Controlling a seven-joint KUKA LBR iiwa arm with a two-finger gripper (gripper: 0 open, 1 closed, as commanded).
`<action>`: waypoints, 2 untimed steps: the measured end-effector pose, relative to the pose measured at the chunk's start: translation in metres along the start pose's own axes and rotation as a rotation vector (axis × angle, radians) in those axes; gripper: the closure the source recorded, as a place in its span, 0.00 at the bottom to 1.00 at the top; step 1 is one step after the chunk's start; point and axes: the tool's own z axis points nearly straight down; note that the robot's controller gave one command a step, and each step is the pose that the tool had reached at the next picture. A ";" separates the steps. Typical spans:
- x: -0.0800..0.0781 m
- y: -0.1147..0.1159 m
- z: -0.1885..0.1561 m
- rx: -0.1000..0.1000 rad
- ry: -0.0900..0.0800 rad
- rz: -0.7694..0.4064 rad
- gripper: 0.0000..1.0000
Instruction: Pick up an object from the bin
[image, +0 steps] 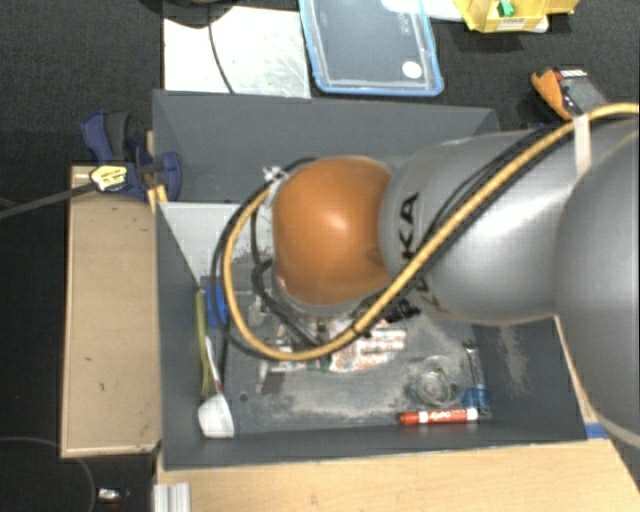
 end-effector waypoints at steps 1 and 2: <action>-0.002 -0.002 -0.004 -0.002 -0.007 0.005 0.00; -0.006 -0.093 0.073 -0.002 -0.010 -0.077 0.00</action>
Offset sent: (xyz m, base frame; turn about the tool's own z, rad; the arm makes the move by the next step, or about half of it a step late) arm 0.0080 -0.1542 -0.1235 -0.1213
